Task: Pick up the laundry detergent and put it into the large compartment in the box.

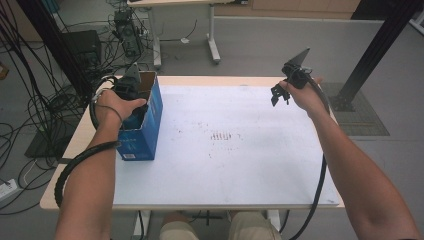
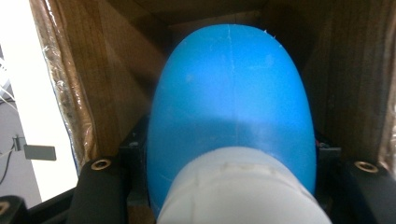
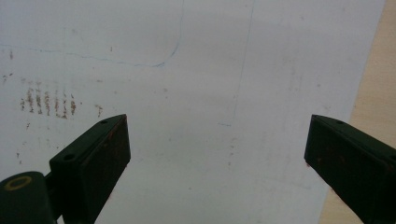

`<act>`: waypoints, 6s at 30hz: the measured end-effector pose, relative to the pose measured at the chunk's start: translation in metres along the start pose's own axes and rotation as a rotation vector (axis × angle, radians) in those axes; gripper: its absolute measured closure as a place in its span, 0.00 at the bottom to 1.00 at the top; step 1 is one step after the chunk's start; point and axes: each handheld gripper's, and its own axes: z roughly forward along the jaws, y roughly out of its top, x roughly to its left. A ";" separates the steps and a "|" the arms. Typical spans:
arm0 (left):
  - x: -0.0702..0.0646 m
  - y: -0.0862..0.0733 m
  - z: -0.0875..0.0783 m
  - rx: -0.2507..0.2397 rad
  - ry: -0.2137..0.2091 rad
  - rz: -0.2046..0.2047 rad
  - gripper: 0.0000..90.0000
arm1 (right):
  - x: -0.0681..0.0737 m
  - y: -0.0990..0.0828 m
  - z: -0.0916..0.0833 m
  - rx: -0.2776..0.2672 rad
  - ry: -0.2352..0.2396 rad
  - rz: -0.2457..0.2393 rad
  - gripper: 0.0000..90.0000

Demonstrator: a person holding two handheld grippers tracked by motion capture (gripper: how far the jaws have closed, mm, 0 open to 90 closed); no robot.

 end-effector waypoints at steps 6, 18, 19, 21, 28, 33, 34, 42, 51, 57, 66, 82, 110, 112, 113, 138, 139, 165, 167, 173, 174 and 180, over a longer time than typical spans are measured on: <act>0.000 0.000 0.000 -0.002 0.001 -0.001 0.41 | 0.000 0.000 0.000 0.001 0.001 0.001 0.08; 0.002 -0.001 -0.001 -0.002 -0.004 -0.005 0.41 | 0.001 -0.001 0.001 0.001 0.000 -0.002 0.08; 0.002 -0.001 -0.001 -0.003 -0.004 -0.005 0.41 | 0.001 -0.001 0.000 0.001 0.001 -0.002 0.08; 0.001 -0.001 0.000 -0.004 -0.004 -0.005 0.41 | 0.001 0.000 0.001 0.002 0.001 -0.001 0.08; 0.002 -0.001 -0.001 -0.002 -0.004 -0.006 0.41 | 0.002 -0.001 0.000 0.000 0.004 -0.006 0.08; 0.001 -0.001 -0.001 -0.001 -0.001 -0.006 0.41 | 0.004 -0.001 0.000 -0.003 0.004 -0.013 0.08; 0.001 -0.001 -0.001 -0.003 -0.001 -0.006 0.41 | 0.004 -0.001 0.000 -0.003 0.005 -0.016 0.08; 0.001 -0.001 -0.001 -0.001 -0.003 -0.007 0.41 | 0.004 -0.001 -0.001 -0.003 0.005 -0.012 0.08; 0.001 -0.001 -0.001 -0.001 -0.002 -0.006 0.41 | 0.004 -0.001 -0.001 -0.006 0.005 -0.015 0.08; 0.001 -0.001 -0.002 -0.003 -0.001 -0.005 0.41 | 0.004 -0.001 -0.001 -0.006 0.005 -0.014 0.08; 0.001 -0.002 -0.002 -0.004 -0.002 -0.004 0.41 | 0.004 -0.002 -0.002 -0.006 0.005 -0.012 0.08; 0.001 -0.002 -0.002 -0.004 -0.002 -0.006 0.41 | 0.005 -0.001 -0.001 -0.006 0.005 -0.013 0.08; 0.005 -0.005 -0.007 -0.014 -0.015 -0.014 0.36 | 0.005 -0.003 -0.001 -0.008 0.013 -0.016 0.08; 0.006 -0.006 -0.010 -0.017 -0.016 -0.013 0.36 | 0.005 -0.003 -0.002 -0.008 0.013 -0.018 0.08; 0.006 -0.006 -0.011 -0.018 -0.015 -0.013 0.35 | 0.006 -0.003 -0.002 -0.010 0.011 -0.018 0.08; 0.008 -0.032 -0.083 -0.084 -0.046 0.014 0.19 | 0.008 -0.003 -0.003 -0.018 0.032 -0.030 0.08; 0.006 -0.033 -0.087 -0.091 -0.053 0.018 0.19 | 0.009 -0.003 -0.003 -0.019 0.030 -0.029 0.08; -0.095 -0.016 -0.098 -0.081 -0.150 0.209 0.10 | 0.013 0.002 0.003 -0.004 0.043 -0.045 0.08; -0.099 -0.015 -0.097 -0.082 -0.157 0.217 0.10 | 0.012 0.003 0.003 -0.003 0.043 -0.043 0.08; -0.108 -0.013 -0.096 -0.084 -0.163 0.232 0.10 | 0.013 0.004 0.005 0.002 0.044 -0.046 0.08; -0.109 -0.013 -0.097 -0.084 -0.166 0.236 0.10 | 0.014 0.004 0.005 0.001 0.044 -0.044 0.08; -0.114 -0.013 -0.096 -0.083 -0.169 0.246 0.10 | 0.015 0.004 0.006 0.002 0.043 -0.050 0.08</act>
